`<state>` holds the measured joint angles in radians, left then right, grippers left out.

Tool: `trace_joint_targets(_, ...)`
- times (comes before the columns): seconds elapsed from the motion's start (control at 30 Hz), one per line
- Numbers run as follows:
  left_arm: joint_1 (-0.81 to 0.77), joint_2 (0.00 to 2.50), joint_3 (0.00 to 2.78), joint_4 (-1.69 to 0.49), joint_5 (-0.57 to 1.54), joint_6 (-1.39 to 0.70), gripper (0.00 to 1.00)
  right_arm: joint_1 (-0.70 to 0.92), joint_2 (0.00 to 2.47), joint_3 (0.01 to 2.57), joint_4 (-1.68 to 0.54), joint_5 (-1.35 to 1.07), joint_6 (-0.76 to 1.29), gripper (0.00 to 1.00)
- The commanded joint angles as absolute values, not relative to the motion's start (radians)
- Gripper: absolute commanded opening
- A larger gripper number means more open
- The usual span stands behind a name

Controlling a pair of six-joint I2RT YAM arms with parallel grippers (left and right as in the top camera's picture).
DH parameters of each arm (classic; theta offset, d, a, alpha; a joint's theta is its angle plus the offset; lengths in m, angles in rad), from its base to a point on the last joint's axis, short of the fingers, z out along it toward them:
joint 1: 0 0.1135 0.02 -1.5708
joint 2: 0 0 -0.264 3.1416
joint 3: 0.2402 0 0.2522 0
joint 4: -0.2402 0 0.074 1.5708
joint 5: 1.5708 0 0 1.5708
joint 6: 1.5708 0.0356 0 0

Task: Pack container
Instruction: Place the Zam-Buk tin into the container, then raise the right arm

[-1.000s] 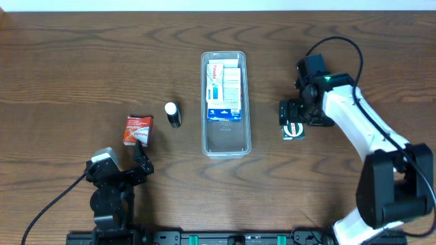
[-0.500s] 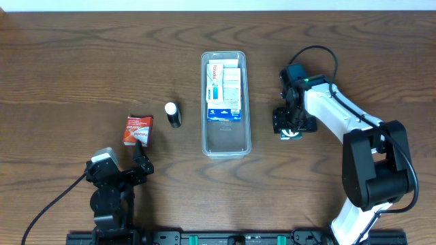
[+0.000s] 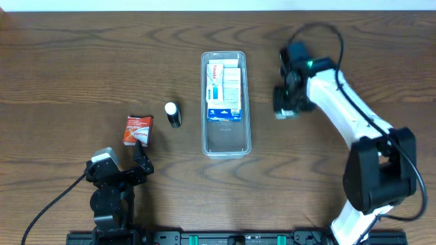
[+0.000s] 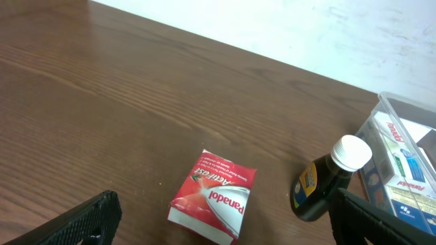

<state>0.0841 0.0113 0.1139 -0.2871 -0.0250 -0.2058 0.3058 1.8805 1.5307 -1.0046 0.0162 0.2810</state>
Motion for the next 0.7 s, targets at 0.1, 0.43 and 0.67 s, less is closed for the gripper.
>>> trace_joint_targets(0.1, 0.086, 0.010, 0.091, -0.296, -0.014, -0.204, 0.98, 0.427, 1.805, 1.776, -0.986, 0.018, 0.297, 0.56)
trace_joint_targets(0.43, 0.086, 0.010, 0.091, -0.296, -0.014, -0.204, 0.98, 0.578, 1.947, 1.779, -0.807, 0.022, 0.423, 0.60)
trace_joint_targets(0.67, 0.086, 0.010, 0.091, -0.296, -0.014, -0.204, 0.98, 0.593, 2.093, 1.779, -0.797, 0.042, 0.471, 0.58)
